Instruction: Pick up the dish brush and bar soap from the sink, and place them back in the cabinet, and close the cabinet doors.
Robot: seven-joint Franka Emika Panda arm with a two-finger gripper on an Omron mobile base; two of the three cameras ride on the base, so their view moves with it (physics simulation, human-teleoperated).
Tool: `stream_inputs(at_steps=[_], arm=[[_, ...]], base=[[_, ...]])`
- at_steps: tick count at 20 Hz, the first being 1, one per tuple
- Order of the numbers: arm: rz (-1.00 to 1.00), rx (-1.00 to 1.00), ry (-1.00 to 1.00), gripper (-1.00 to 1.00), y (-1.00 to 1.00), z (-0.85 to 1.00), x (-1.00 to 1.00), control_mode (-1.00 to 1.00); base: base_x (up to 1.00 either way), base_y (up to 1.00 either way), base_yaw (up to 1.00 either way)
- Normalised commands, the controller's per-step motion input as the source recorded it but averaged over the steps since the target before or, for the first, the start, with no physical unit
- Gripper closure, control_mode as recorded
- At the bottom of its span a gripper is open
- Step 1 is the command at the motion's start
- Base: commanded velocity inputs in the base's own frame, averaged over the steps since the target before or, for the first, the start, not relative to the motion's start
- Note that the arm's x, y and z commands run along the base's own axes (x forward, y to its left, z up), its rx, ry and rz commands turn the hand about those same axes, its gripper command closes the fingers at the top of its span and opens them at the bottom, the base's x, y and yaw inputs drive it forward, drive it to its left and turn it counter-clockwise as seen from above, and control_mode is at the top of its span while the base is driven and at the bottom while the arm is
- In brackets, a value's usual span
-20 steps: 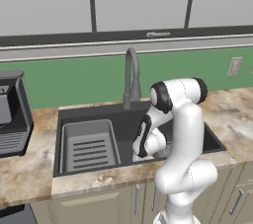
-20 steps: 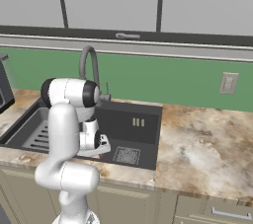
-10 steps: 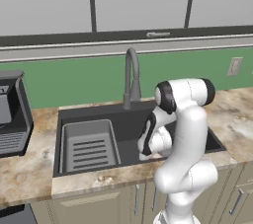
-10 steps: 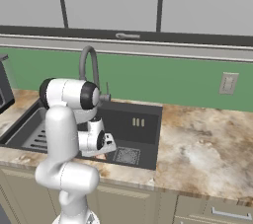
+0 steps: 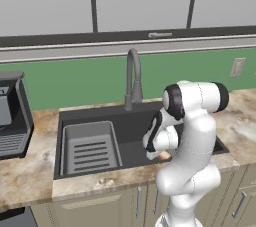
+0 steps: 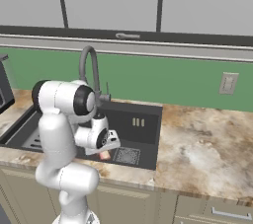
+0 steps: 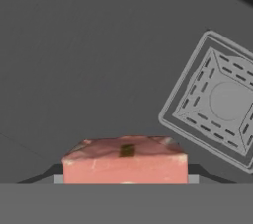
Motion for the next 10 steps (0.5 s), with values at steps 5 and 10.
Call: stream_inputs(at_steps=[5, 10], arm=[[0.0, 0.01, -0.05, 1.0, -0.18, 0.39, -0.06, -1.0], [0.0, 0.0, -0.05, 1.0, -0.15, 0.36, -0.15, -1.0]], base=[[0.0, 0.0, 0.0], [0.0, 0.0, 0.0]])
